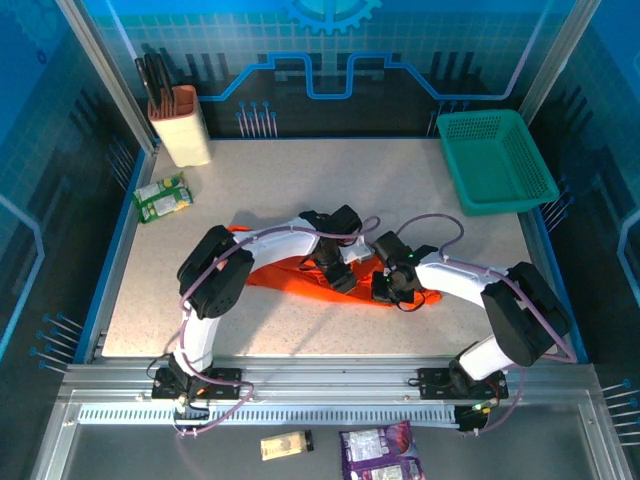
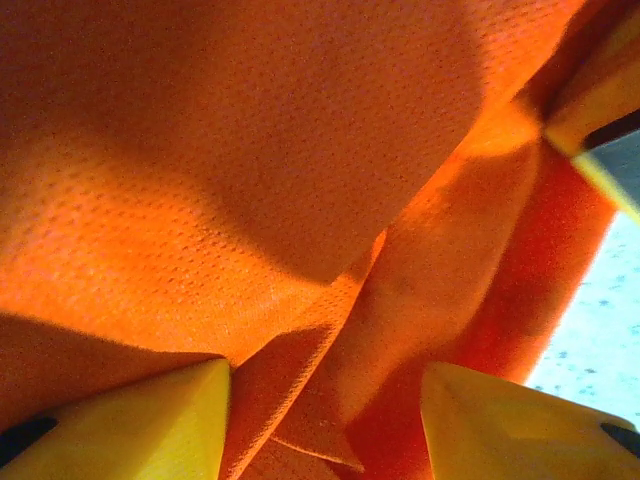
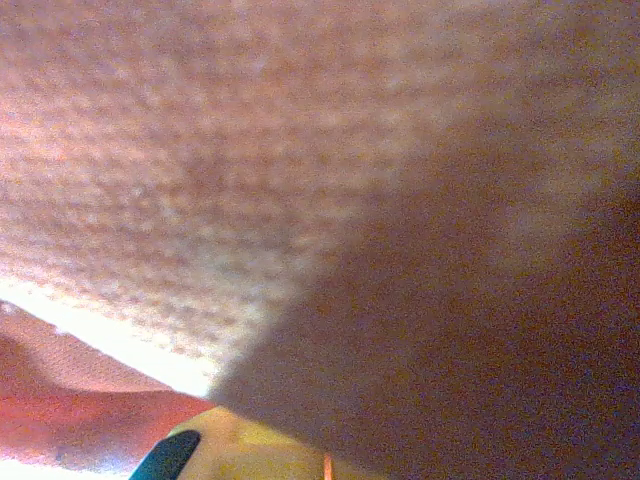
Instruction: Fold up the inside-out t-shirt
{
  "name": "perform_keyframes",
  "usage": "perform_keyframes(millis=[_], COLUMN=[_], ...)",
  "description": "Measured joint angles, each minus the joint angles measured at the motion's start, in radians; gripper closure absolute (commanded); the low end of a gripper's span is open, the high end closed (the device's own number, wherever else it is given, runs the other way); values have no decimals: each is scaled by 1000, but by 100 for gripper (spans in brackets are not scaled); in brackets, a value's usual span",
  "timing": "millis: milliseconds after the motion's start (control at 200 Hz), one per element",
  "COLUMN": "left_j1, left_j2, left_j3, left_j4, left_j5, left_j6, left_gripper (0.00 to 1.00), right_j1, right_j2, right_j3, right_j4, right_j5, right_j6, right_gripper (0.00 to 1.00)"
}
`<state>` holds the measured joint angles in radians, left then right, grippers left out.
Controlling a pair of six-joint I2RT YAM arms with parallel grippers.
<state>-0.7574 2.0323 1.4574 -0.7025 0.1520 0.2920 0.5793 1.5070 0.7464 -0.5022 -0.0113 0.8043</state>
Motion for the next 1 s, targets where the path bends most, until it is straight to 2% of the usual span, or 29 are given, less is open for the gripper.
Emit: perform_keyframes(millis=[115,230,305,405,635,785,860,931,1001], left_j1=[-7,-5,3,27,148,228,256,271,273], left_j2=[10,13,13,0,-106,-157,-162,-162,-162], left_j3=[4,24,35,36,32,10,-16,-45,-68], left_j4=[1,1,5,16,69,137,180,223,257], left_j5=[-97,-173,-177,-124,101,317,426,502,551], left_j6=[8,20,13,-20,-131,-232,-291,-344,-386], left_gripper=[57,81,90,98,100,98,92,74,67], right_j1=[-3,-12,-23,-39,-94,-103,-103,-105,-108], right_j2=[-8,-16,-23,-36,-79,-81,-88,-111,-163], right_j3=[-8,-16,-23,-35,-71,-69,-66,-65,-65], right_j4=[7,10,11,10,6,-6,-32,-53,-61], right_j5=[0,1,3,6,4,8,19,18,8], right_j6=[0,-1,-5,-17,-53,-65,-72,-84,-90], right_gripper=[91,92,93,93,93,93,90,86,82])
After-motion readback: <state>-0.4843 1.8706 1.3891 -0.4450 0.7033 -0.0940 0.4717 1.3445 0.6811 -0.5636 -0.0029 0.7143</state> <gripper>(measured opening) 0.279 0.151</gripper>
